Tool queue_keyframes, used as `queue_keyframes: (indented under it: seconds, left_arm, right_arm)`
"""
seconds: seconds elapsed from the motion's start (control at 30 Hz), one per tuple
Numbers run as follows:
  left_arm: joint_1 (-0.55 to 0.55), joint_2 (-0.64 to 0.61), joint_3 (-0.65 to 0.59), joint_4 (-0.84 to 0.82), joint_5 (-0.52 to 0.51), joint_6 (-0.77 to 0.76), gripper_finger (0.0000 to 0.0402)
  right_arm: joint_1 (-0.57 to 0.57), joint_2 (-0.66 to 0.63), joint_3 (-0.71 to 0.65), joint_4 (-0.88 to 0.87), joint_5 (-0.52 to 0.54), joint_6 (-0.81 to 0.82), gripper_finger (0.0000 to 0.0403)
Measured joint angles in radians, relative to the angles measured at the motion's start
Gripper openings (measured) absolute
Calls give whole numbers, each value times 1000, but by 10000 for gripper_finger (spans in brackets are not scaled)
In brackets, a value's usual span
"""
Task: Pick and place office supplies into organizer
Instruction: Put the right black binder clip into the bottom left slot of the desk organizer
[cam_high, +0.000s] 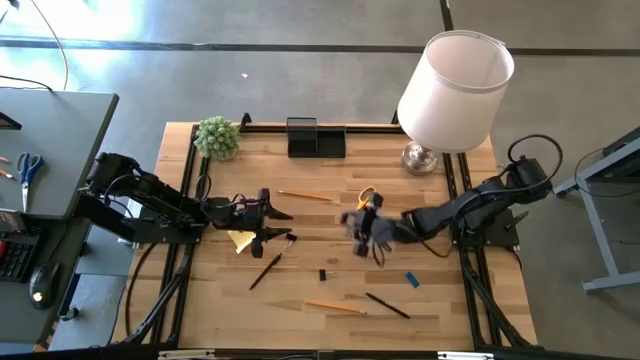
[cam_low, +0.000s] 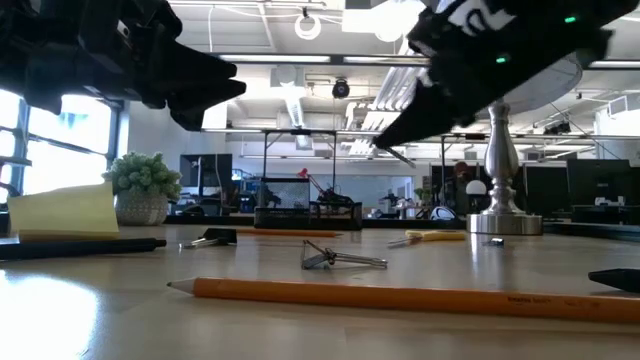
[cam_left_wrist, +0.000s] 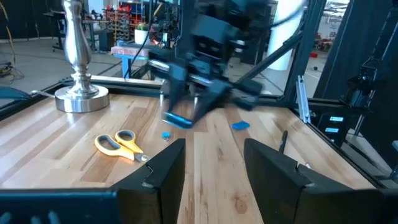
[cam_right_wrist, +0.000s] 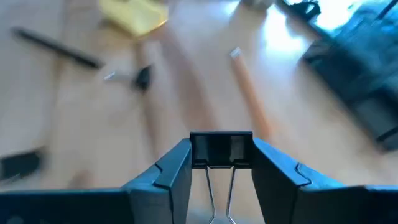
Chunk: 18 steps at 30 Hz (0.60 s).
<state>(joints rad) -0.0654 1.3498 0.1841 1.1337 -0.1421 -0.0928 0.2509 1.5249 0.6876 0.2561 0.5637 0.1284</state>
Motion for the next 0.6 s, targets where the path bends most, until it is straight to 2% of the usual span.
queue_keyframes:
  seconds: [0.33,0.6]
  left_arm:
    - [0,-142,0,-14,-27,84,152]
    - [1,-340,0,-27,-147,221,152]
  right_arm:
    - [-304,26,20,240,-216,-175,138]
    - [-390,79,182,219,-341,-262,139]
